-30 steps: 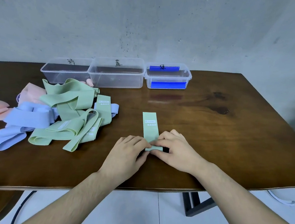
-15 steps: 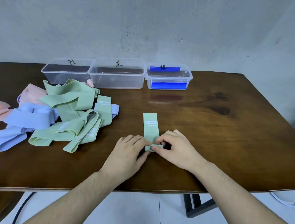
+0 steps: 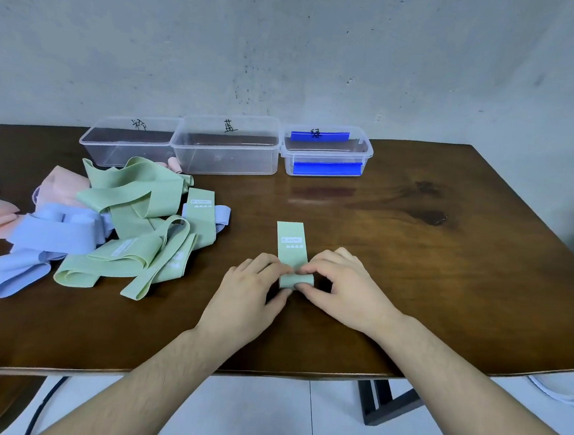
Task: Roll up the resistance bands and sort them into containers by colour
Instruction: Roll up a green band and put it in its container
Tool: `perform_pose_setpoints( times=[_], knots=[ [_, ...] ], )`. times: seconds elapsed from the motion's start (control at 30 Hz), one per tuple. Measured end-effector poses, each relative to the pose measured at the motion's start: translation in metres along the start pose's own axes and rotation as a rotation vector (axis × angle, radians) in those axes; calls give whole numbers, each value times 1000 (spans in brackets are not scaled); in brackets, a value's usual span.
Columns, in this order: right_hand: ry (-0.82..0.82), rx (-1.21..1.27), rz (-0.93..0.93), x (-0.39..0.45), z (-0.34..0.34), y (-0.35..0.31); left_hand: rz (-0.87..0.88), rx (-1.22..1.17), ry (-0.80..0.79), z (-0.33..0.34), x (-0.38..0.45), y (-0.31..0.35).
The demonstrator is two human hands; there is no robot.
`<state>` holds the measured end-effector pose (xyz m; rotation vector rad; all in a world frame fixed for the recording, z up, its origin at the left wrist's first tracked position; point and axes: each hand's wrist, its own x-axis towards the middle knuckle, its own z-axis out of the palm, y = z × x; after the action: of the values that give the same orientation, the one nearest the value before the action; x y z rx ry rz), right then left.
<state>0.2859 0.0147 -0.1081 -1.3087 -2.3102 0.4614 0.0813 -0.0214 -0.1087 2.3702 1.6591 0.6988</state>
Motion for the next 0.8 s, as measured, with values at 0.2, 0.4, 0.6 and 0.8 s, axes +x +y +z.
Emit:
perform_pose_setpoints(
  times=[0.2, 0.4, 0.6, 0.8],
  knots=[
    [-44, -39, 16, 11, 0, 0, 16, 82, -17, 1, 3, 0],
    [-26, -59, -9, 9, -2, 3, 18, 95, -11, 0, 10, -3],
    [-43, -28, -23, 15, -2, 4, 15, 50, -27, 2, 12, -5],
    [-51, -12, -27, 15, 0, 10, -3, -2, -13, 0, 17, -10]
  ],
)
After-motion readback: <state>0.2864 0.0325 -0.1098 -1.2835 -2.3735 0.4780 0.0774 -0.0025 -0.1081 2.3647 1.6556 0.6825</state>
